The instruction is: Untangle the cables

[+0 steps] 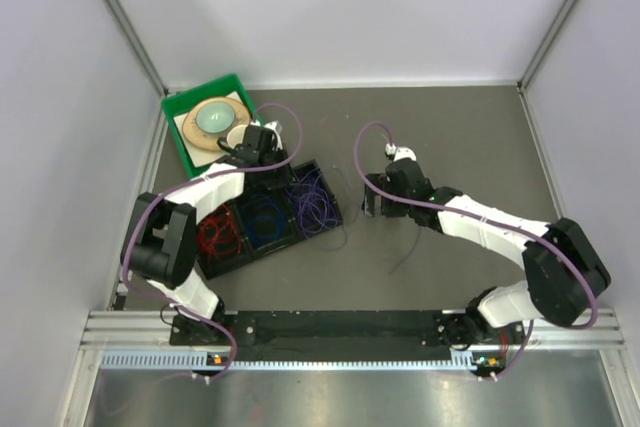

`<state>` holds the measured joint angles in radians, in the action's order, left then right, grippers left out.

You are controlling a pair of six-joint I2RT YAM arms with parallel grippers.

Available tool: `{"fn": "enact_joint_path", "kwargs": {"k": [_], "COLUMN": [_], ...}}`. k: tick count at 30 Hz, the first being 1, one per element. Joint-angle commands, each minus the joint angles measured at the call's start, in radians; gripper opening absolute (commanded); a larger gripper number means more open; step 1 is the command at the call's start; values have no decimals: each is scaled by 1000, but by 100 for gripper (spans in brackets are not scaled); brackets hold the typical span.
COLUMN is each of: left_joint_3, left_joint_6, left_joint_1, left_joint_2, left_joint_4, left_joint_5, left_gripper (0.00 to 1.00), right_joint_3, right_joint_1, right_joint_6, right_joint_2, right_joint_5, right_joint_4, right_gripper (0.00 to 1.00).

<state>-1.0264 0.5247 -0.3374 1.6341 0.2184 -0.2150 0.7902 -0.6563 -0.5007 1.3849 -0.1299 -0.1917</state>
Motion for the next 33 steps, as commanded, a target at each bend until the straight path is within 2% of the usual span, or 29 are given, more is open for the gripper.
{"fn": "enact_joint_path", "kwargs": {"k": [1, 3, 7, 11, 19, 22, 23, 25, 26, 28, 33], "left_joint_3": [-12, -14, -17, -17, -20, -21, -21, -21, -21, -21, -21], "left_joint_6": [-8, -11, -14, -9, -5, -6, -6, -5, -3, -3, 0], "left_joint_1": [-6, -8, -8, -8, -8, -8, -9, -9, -8, -9, -8], "left_joint_2": [1, -2, 3, 7, 12, 10, 10, 9, 9, 7, 9], "left_joint_4": [2, 4, 10, 9, 6, 7, 9, 10, 10, 9, 9], "left_joint_5": [11, 12, 16, 14, 8, 8, 8, 8, 9, 8, 6], "left_gripper": [0, 0, 0, 0, 0, 0, 0, 0, 0, 0, 0], "right_joint_3": [6, 17, 4, -38, -59, -60, -59, -59, -57, -54, -40], "right_joint_1": [10, 20, 72, 164, 187, 188, 188, 187, 187, 185, 179], "right_joint_6": [-7, -4, -10, -35, -56, -55, -49, -41, -36, -30, -3], "right_joint_2": [49, 62, 54, 43, 109, 124, 126, 125, 124, 126, 86], "right_joint_5": [-29, -104, -149, -96, -40, -40, -42, -54, -62, -85, -60], "right_joint_4": [-18, -49, -84, -54, -34, -29, -28, -31, -37, -48, -42], "right_gripper": [89, 87, 85, 77, 67, 58, 44, 30, 15, 0, 0]}}
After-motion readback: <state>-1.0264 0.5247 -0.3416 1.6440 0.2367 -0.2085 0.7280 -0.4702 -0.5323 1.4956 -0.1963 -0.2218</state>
